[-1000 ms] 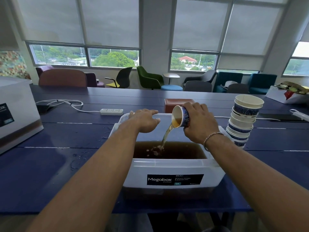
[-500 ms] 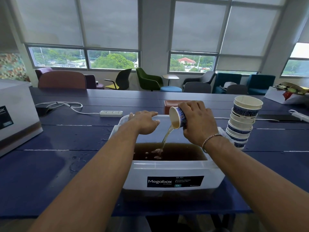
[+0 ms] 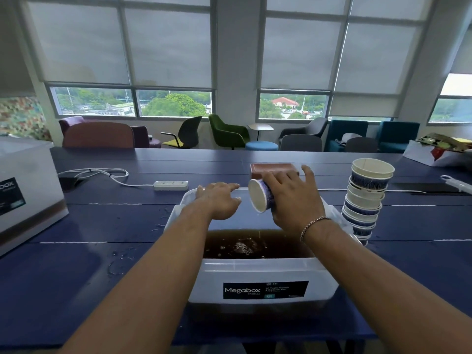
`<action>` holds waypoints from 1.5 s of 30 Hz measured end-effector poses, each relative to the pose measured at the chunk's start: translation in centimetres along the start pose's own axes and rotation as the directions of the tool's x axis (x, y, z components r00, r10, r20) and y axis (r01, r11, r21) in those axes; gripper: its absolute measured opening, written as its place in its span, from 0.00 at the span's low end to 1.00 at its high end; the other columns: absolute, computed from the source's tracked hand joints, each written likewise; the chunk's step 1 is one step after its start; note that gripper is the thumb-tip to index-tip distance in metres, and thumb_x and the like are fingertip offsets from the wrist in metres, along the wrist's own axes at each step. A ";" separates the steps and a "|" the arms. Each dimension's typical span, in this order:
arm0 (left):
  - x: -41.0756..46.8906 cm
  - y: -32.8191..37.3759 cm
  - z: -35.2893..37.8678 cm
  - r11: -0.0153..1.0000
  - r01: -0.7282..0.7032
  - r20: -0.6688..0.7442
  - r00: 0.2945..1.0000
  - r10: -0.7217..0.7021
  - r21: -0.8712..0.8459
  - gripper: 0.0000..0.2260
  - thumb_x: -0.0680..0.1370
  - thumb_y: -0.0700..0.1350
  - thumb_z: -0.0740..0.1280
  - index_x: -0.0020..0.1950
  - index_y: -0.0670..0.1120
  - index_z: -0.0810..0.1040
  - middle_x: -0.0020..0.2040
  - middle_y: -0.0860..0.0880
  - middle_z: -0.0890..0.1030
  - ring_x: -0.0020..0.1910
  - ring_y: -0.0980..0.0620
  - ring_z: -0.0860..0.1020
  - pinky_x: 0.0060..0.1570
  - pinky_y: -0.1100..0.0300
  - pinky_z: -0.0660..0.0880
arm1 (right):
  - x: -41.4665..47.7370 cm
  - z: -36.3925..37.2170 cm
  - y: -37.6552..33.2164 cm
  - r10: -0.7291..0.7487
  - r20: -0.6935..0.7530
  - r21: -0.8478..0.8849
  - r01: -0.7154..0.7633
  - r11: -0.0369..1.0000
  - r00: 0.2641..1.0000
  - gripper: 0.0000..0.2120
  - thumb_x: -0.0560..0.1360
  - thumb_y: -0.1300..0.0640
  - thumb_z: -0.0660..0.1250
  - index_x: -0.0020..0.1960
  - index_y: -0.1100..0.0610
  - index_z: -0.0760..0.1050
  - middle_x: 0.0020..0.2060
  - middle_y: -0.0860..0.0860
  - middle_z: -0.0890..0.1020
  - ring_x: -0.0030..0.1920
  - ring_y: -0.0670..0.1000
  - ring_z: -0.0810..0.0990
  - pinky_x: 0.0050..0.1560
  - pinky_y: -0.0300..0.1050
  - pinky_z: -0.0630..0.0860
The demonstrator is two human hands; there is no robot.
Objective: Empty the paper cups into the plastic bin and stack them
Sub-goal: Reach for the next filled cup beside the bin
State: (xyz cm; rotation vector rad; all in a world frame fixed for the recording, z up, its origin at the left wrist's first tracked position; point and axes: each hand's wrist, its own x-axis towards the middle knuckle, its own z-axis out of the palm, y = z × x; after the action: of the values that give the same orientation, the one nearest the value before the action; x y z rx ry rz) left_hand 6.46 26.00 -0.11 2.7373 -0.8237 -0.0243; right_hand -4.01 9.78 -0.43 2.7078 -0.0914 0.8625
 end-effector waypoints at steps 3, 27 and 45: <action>0.1 0.4 -0.1 0.998 0.060 0.019 0.998 -0.060 -0.009 0.26 0.83 0.60 0.54 0.80 0.55 0.56 0.80 0.46 0.58 0.79 0.42 0.55 0.75 0.36 0.47 | -0.7 0.1 0.0 0.114 0.191 0.236 -0.158 0.959 0.975 0.31 0.68 0.43 0.72 0.63 0.50 0.60 0.54 0.50 0.81 0.54 0.54 0.80 0.61 0.53 0.70; 3.7 25.1 -7.2 0.416 -0.278 -0.215 0.958 0.191 -0.866 0.22 0.81 0.51 0.63 0.75 0.47 0.68 0.70 0.47 0.73 0.64 0.47 0.76 0.54 0.53 0.78 | 0.5 -8.5 17.3 0.551 -0.032 0.614 -0.419 0.669 0.834 0.42 0.66 0.54 0.77 0.73 0.51 0.58 0.60 0.55 0.78 0.57 0.57 0.78 0.52 0.43 0.71; 4.0 25.9 0.4 0.731 -0.116 0.037 0.981 0.190 -0.673 0.20 0.83 0.50 0.59 0.69 0.39 0.74 0.67 0.39 0.76 0.65 0.38 0.75 0.64 0.45 0.73 | -8.0 3.5 17.2 0.530 0.522 0.710 -0.685 0.163 0.668 0.49 0.60 0.59 0.82 0.71 0.55 0.54 0.57 0.50 0.77 0.58 0.53 0.77 0.62 0.54 0.74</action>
State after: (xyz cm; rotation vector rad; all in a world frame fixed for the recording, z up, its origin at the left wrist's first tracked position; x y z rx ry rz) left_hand -4.20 3.07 6.80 1.9882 -0.8561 -0.3627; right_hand -11.18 -7.88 -3.28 3.8166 -1.2403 1.1051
